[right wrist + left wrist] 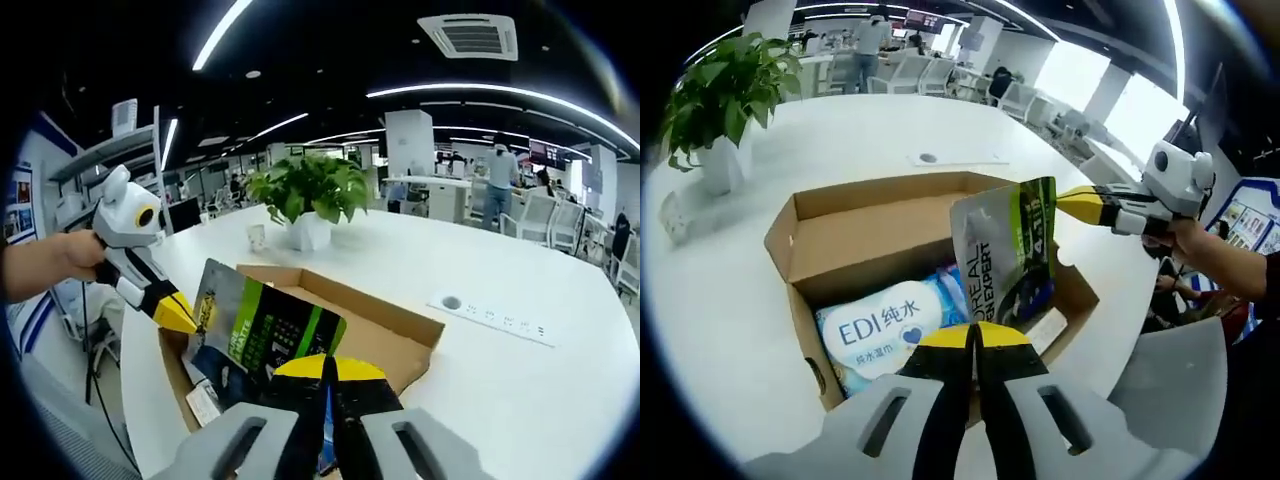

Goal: Operate the shoe box by opening the lid, removing the specified soft item, and placing it in the target area until the item is outside and the box remains undamaged.

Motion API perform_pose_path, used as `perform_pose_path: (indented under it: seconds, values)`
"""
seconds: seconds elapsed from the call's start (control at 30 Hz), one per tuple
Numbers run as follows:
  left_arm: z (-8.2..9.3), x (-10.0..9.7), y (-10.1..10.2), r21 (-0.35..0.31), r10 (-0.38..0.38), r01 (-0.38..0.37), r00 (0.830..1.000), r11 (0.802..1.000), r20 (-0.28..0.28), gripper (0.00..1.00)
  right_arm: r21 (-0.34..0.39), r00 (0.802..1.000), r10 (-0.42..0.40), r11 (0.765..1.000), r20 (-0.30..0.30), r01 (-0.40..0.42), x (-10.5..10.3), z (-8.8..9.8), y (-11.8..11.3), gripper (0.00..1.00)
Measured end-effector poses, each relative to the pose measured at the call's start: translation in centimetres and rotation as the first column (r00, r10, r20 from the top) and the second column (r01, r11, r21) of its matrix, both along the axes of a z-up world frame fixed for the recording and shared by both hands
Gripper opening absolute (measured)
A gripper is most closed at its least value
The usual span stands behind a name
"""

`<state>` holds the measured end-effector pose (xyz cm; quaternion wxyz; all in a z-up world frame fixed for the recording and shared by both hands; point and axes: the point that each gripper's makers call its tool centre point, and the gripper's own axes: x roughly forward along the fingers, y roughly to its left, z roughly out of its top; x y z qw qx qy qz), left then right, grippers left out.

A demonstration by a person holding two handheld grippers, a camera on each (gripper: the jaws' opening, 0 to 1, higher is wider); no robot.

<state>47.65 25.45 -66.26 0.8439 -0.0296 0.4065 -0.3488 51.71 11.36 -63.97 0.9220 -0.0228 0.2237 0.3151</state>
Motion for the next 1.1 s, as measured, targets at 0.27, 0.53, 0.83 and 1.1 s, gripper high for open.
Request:
perform_pose_path:
  seconds: [0.27, 0.53, 0.83, 1.1]
  values:
    - [0.7, 0.5, -2.7, -0.008, -0.04, 0.04, 0.999, 0.999, 0.013, 0.0, -0.007, 0.999, -0.043, 0.999, 0.015, 0.043, 0.1, 0.7, -2.8, 0.0]
    - [0.8, 0.7, -5.1, -0.016, -0.074, 0.075, 0.997, 0.997, 0.008, 0.0, -0.015, 0.996, -0.083, 0.996, 0.015, 0.083, 0.0, 0.6, -5.3, 0.0]
    - [0.7, 1.0, -7.9, -0.024, -0.11, 0.109, 0.994, 0.994, 0.0, 0.0, -0.023, 0.992, -0.128, 0.991, 0.008, 0.128, -0.1, 0.2, -8.3, 0.0]
    - [0.3, 1.2, -10.5, -0.037, -0.141, 0.141, 0.99, 0.989, -0.012, 0.0, -0.035, 0.987, -0.163, 0.986, -0.003, 0.163, -0.3, -0.3, -10.8, 0.0]
